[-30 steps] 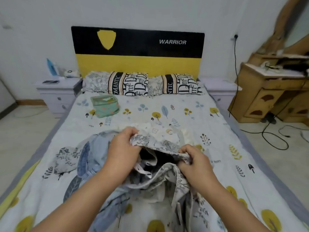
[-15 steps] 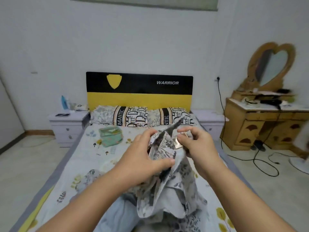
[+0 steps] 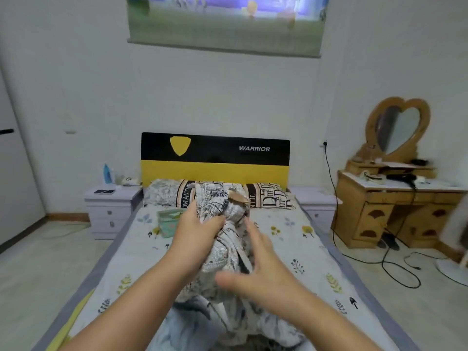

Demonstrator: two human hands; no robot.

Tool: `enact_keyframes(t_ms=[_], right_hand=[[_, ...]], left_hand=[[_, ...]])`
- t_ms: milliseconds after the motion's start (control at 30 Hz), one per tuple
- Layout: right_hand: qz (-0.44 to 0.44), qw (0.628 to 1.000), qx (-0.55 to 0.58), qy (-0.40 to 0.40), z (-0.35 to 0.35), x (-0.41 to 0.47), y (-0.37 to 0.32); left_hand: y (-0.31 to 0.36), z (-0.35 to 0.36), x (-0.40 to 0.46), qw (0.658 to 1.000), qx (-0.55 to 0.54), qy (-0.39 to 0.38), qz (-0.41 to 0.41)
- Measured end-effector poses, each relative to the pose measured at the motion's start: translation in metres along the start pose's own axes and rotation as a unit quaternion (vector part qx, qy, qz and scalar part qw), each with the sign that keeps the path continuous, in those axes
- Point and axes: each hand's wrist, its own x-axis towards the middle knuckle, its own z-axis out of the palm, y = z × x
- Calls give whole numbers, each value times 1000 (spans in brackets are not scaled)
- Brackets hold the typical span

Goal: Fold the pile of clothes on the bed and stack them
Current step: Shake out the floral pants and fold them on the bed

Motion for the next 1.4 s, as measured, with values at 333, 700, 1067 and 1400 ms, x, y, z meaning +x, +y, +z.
enact_keyframes(t_ms=[333,700,1067,1400], right_hand=[[-117,965,-12,234,7,-15,13],[-287,942,124,122,-134,-65,-79],[-164,977,136,23,-142,-50,-60],[-38,936,-88,339,-89,-29,-12]], left_hand=[[26,-6,-31,993,-27,-109,-28],[58,-54,-2,978,74,-110,162],[86,7,-6,934,-89,-254,234],[38,23,-6,982,-4,-113,152]])
